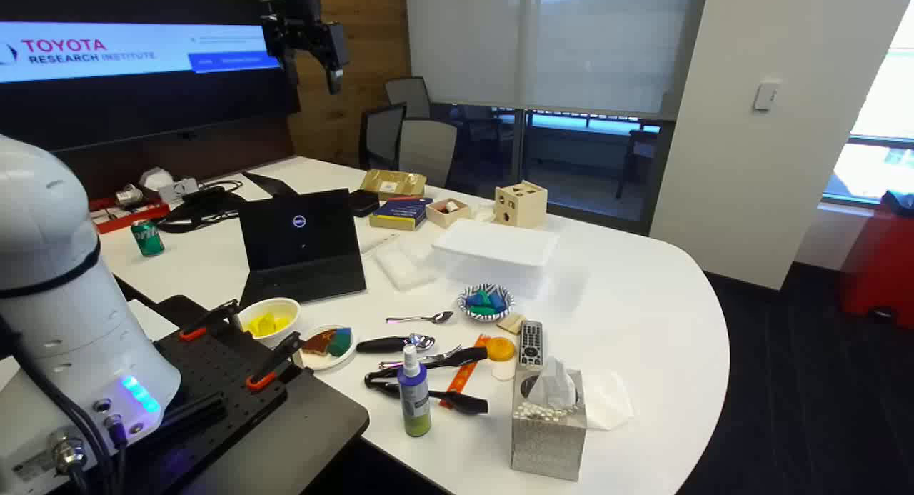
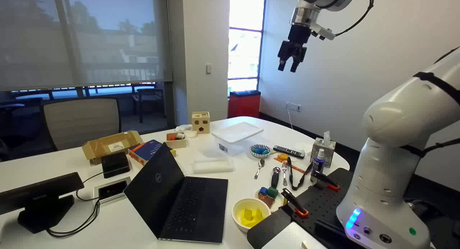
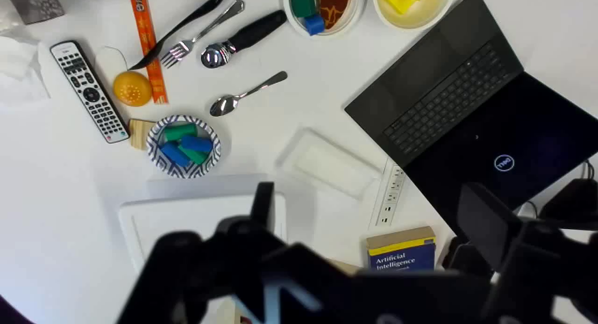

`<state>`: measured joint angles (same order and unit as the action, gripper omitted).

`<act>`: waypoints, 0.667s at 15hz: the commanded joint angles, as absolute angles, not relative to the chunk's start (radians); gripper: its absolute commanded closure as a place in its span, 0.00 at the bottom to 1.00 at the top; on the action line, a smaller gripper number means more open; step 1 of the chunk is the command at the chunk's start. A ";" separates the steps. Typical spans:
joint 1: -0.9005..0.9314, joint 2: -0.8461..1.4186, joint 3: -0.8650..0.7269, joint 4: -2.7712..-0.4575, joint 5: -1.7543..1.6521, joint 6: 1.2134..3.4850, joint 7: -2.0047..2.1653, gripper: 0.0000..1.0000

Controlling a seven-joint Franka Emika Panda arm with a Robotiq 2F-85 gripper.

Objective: Use the spoon to stir the bowl

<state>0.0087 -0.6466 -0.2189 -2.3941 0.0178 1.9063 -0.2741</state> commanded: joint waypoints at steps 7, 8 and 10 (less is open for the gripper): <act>-0.017 -0.352 -0.191 -2.367 0.019 2.010 -0.218 0.00; -0.015 -0.293 -0.185 -2.364 0.027 2.037 -0.207 0.00; -0.010 -0.162 -0.177 -2.359 0.056 2.143 -0.185 0.00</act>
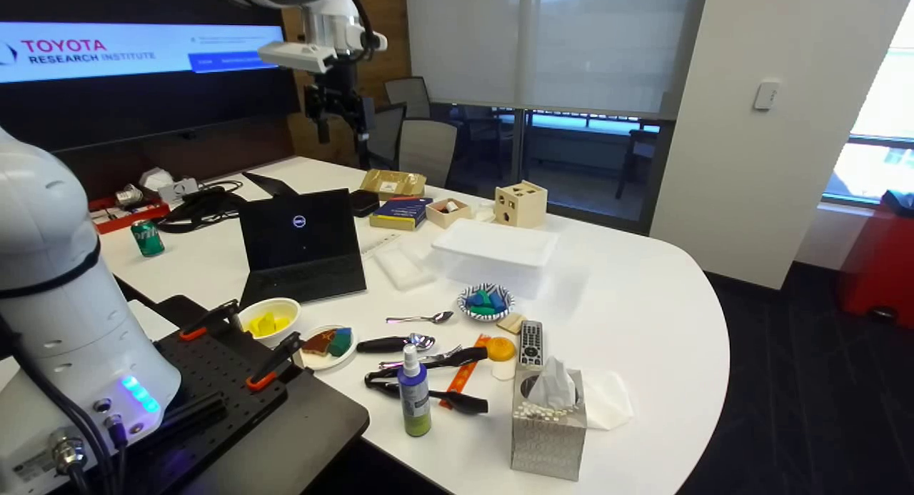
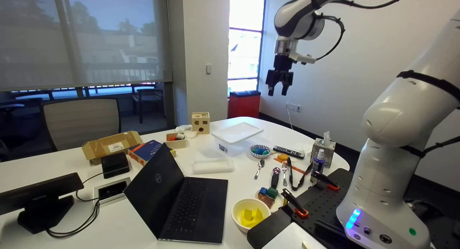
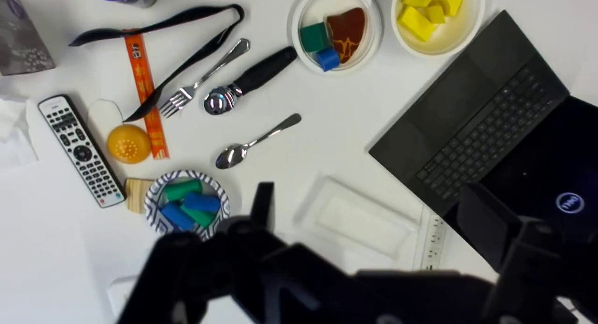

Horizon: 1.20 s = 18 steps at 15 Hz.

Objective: Use the spoon to stir the bowl

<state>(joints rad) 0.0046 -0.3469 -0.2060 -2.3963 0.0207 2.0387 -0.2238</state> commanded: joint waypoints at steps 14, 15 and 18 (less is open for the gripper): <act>-0.160 0.724 0.059 -2.099 0.500 2.753 -0.064 0.00; -0.161 0.753 0.050 -2.087 0.491 2.772 -0.030 0.00; -0.165 0.814 0.038 -2.047 0.474 2.793 0.050 0.00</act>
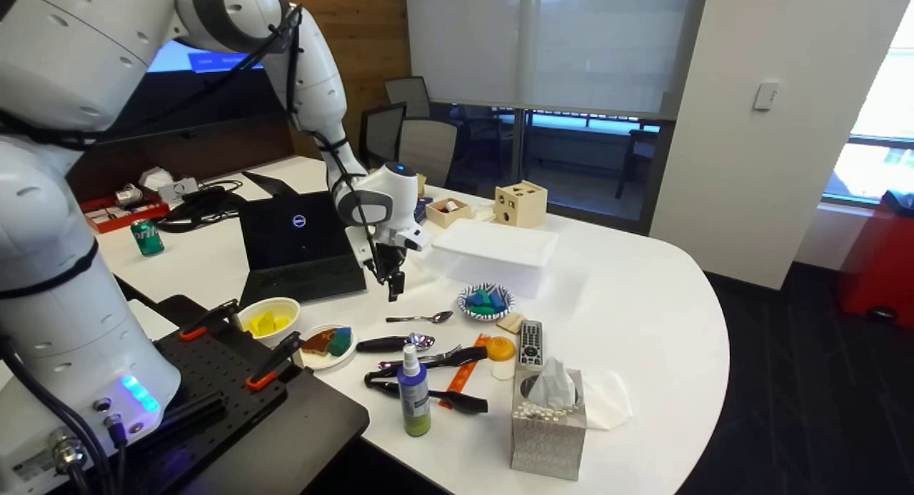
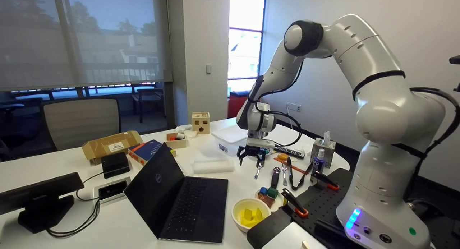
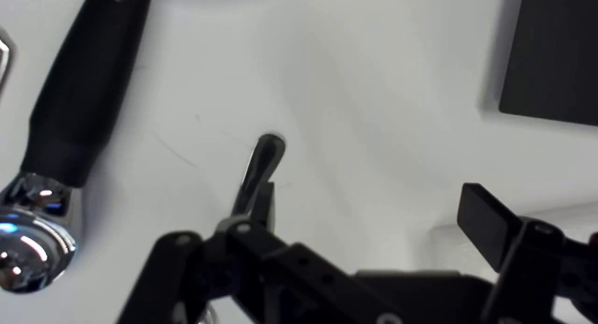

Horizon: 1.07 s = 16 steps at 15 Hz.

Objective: Use the spoon to stir the bowl

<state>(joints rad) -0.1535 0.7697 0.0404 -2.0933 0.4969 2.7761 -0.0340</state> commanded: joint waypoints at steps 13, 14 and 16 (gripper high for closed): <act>-0.052 0.908 -0.094 -1.968 0.400 2.704 0.396 0.00; -0.044 0.912 -0.102 -1.966 0.396 2.700 0.414 0.00; -0.030 0.920 -0.113 -1.956 0.389 2.688 0.443 0.05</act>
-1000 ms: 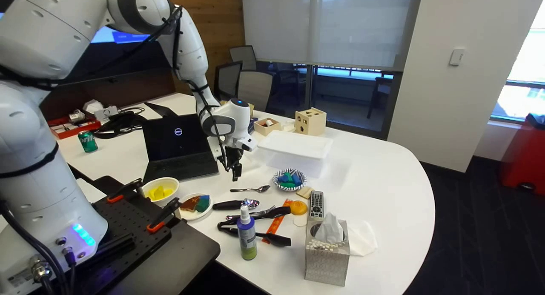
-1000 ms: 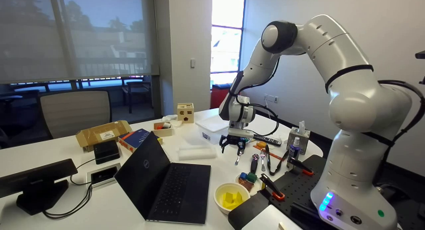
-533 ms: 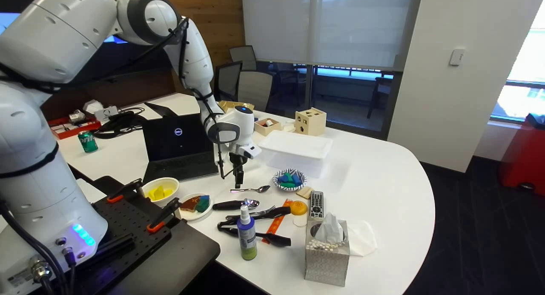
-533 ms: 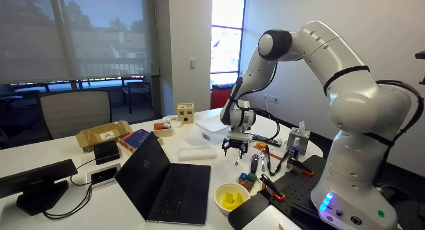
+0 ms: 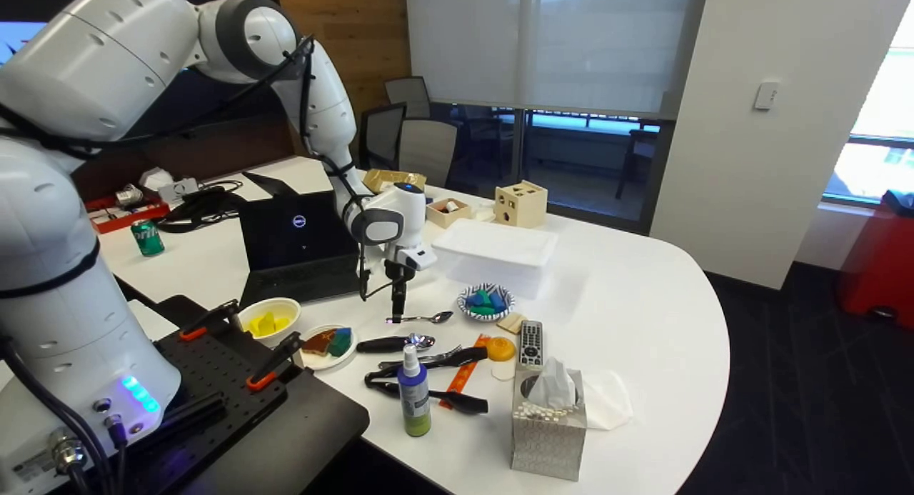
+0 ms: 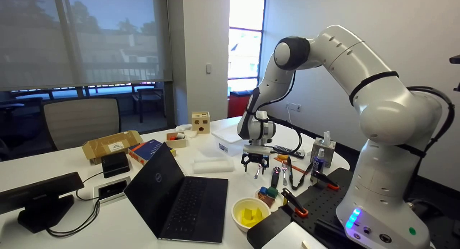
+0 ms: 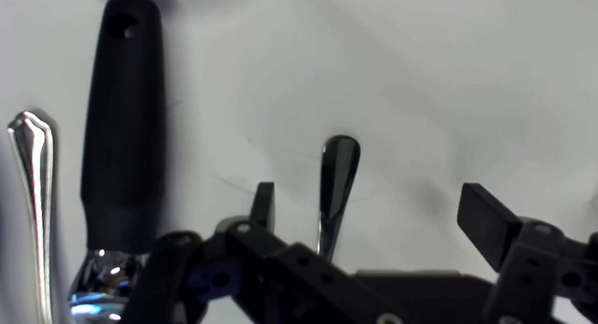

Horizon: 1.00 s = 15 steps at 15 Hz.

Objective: Use the spoon to stir the bowl

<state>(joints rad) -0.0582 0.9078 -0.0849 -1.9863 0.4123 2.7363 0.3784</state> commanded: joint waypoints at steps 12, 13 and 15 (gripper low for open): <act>-0.002 0.971 -0.132 -1.890 0.376 2.649 0.500 0.99; -0.002 0.971 -0.134 -1.889 0.375 2.644 0.500 1.00; -0.005 0.970 -0.135 -1.882 0.373 2.634 0.495 1.00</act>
<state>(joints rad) -0.0093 0.9399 -0.1198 -1.9128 0.3990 2.6724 0.4619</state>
